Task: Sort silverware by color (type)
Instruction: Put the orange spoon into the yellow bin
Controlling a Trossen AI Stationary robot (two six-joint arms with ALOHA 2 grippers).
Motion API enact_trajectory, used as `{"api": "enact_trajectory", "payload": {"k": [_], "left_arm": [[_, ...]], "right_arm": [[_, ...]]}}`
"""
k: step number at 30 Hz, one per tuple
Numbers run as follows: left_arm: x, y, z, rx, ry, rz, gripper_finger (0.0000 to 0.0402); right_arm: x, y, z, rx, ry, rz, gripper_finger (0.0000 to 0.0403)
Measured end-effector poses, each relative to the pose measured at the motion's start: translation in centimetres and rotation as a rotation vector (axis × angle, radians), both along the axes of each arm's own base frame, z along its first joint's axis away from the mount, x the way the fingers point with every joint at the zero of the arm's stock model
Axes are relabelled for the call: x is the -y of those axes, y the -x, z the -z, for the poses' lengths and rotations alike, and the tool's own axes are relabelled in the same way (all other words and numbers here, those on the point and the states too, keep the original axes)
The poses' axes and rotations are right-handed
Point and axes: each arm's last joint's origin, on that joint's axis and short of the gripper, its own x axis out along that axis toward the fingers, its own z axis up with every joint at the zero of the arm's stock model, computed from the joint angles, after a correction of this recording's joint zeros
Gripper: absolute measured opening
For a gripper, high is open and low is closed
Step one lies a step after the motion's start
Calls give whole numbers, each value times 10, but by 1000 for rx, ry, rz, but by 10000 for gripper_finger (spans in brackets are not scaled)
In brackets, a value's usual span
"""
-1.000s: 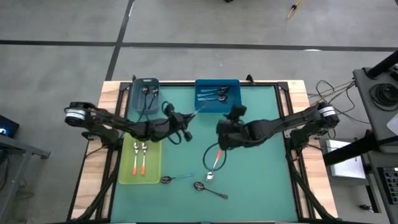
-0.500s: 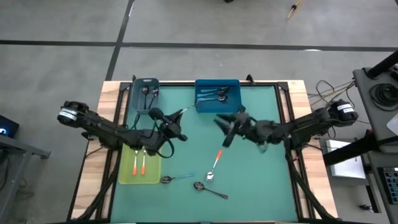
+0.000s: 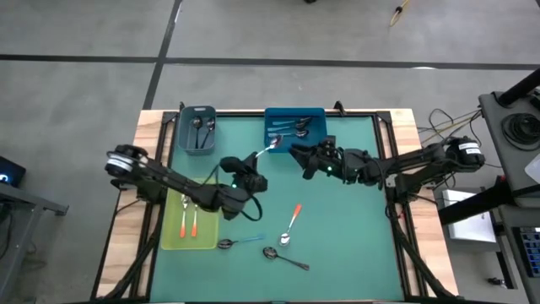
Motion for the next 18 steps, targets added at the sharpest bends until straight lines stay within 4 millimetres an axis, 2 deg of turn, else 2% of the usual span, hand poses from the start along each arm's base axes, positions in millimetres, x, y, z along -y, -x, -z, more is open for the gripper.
{"api": "enact_trajectory", "payload": {"k": [10, 18], "left_arm": [[6, -26, 8, -7, -7, -42, 0], [10, -40, 7, 23, 4, -39, 0]], "right_arm": [[6, -6, -3, -31, -19, 21, 190], [10, -14, 10, -65, -20, 42, 190]]}}
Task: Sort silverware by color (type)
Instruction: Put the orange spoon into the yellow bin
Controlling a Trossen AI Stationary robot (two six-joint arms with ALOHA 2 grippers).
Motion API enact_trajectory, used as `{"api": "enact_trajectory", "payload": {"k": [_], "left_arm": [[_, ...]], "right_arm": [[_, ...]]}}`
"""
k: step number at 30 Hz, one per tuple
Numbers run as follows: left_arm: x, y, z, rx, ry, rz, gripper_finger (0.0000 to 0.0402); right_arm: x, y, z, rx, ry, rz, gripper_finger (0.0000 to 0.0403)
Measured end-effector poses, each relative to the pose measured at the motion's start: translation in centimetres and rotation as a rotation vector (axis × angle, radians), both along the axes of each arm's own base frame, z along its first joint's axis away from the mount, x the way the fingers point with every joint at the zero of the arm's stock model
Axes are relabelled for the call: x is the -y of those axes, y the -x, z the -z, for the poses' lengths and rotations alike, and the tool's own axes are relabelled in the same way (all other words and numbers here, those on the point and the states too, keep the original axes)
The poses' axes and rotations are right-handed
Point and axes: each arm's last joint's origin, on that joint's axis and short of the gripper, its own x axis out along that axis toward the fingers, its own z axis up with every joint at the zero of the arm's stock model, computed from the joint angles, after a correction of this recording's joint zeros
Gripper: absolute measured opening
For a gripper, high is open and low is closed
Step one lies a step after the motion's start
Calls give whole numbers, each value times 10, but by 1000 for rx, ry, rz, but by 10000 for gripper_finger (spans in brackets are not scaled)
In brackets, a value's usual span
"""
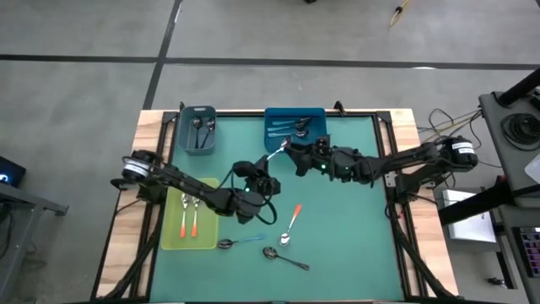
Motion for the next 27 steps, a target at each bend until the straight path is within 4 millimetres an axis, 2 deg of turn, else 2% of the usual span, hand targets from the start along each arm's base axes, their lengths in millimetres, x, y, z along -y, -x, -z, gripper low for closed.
{"api": "enact_trajectory", "payload": {"k": [6, 14, 18, 23, 27], "left_arm": [[1, -4, 3, -16, -5, 0, 0], [1, -4, 9, -24, -8, -16, 0], [1, -4, 9, -4, -2, -16, 0], [1, -3, 9, -5, -2, -17, 2], [1, -3, 9, 0, -1, -18, 6]], "right_arm": [[2, -13, 3, -23, 31, 4, 185], [3, -23, 0, -22, 55, 23, 150], [3, -23, 0, -19, 49, 28, 113], [3, -23, 0, -19, 44, 37, 31], [3, -23, 0, -13, 43, 46, 18]]}}
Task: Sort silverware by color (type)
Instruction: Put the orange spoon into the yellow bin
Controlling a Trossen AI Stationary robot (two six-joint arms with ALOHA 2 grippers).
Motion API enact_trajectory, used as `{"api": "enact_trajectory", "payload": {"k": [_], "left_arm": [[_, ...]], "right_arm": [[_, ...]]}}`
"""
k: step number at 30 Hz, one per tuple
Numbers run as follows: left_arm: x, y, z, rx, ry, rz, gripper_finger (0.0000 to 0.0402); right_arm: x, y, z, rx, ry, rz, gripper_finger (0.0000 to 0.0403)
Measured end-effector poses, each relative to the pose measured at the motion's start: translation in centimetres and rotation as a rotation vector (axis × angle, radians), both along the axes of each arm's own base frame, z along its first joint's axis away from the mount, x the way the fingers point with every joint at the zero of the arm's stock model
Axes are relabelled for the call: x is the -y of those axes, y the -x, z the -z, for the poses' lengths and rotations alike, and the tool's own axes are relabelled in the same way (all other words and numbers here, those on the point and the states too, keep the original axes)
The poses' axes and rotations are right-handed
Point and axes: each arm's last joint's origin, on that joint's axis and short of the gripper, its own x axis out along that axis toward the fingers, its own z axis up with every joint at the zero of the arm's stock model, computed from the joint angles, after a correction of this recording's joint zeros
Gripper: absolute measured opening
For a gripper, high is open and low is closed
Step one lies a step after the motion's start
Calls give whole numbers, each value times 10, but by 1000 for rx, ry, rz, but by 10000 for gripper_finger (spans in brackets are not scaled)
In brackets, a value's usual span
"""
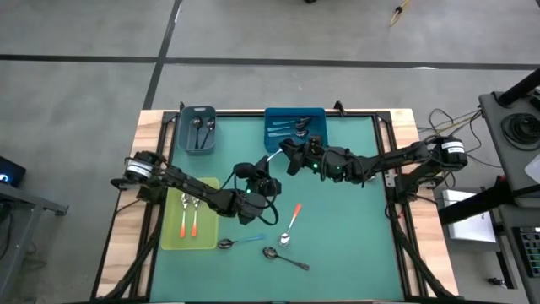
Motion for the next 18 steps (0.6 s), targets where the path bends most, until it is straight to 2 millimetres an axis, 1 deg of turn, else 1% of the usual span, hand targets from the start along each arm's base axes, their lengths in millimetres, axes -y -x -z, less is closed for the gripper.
{"api": "enact_trajectory", "payload": {"k": [2, 4, 9, 14, 16, 18], "left_arm": [[0, 0, 0, 30, 11, 8, 14], [1, 0, 1, 59, 23, 22, 31], [6, 1, 0, 69, 30, 57, 101], [7, 2, -1, 65, 31, 70, 168], [8, 4, -2, 68, 35, 91, 183], [9, 7, -6, 89, 47, 122, 188]], "right_arm": [[0, 0, 0, -2, 5, 0, 16], [0, 0, -1, -10, 25, -3, 15], [0, 0, 0, -44, 67, 3, 13], [0, 3, -5, -63, 128, 4, 13], [0, 6, -8, -89, 165, 4, 13], [0, 10, -13, -116, 188, 5, 13]]}}
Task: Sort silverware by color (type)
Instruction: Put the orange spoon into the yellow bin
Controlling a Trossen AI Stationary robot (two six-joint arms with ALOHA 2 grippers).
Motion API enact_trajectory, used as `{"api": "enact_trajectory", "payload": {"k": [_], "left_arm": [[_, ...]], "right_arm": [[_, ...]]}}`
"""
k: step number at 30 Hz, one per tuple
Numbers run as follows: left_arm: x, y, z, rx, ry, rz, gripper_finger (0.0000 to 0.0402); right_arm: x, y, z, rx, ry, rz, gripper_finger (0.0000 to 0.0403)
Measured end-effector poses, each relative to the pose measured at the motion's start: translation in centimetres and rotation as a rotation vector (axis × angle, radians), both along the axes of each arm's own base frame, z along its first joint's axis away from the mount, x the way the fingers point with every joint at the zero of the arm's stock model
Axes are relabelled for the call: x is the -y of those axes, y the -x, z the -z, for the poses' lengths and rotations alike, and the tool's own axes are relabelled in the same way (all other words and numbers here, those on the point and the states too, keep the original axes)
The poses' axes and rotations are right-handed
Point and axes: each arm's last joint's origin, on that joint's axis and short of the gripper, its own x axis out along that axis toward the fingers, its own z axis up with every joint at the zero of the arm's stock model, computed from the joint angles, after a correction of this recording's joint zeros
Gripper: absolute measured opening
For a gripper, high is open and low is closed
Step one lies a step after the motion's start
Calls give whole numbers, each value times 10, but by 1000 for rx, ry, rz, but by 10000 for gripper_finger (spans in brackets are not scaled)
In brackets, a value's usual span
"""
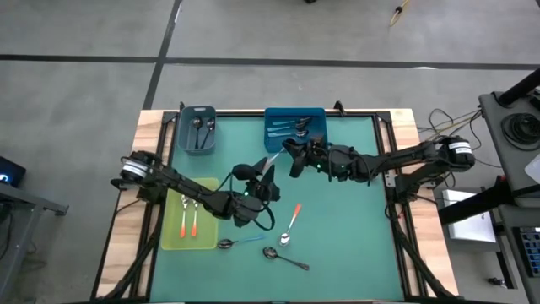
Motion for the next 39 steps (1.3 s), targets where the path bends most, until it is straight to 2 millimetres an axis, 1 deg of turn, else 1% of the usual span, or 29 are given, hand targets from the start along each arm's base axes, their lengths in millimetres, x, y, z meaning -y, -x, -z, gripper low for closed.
{"api": "enact_trajectory", "payload": {"k": [6, 8, 12, 14, 17, 20, 22, 23, 25, 29, 31, 34, 39], "left_arm": [[0, 15, -22, 79, 47, 148, 180], [-2, 23, -30, 118, 73, 218, 175], [-7, 46, -42, 168, 165, 365, 165], [-9, 59, -47, 185, 277, 492, 162], [-18, 77, -53, 151, 587, 775, 158], [-26, 89, -52, 103, 892, 1024, 156], [-30, 94, -48, 104, 993, 1101, 156], [-31, 94, -47, 132, 1012, 1108, 155], [-34, 97, -41, 184, 1030, 1068, 155], [-42, 97, -29, 307, 1032, 881, 155], [-47, 97, -22, 360, 1027, 812, 155], [-52, 97, -14, 383, 1020, 776, 155], [-57, 87, -5, 412, 1009, 765, 155]], "right_arm": [[0, 19, -15, -117, 96, 4, 13], [0, 27, -18, -172, 123, 1, 13], [0, 41, -18, -311, 142, -12, 12], [-1, 46, -16, -362, 145, -27, 12], [-3, 47, -12, -417, 157, -119, 12], [-9, 40, -6, -427, 175, -243, 12], [-13, 32, 0, -427, 205, -291, 13], [-15, 27, 3, -422, 224, -299, 13], [-18, 18, 10, -409, 255, -312, 13], [-23, 3, 17, -343, 308, -318, 13], [-23, -2, 21, -330, 319, -318, 13], [-24, -7, 24, -303, 328, -313, 13], [-24, -11, 29, -296, 331, -312, 13]]}}
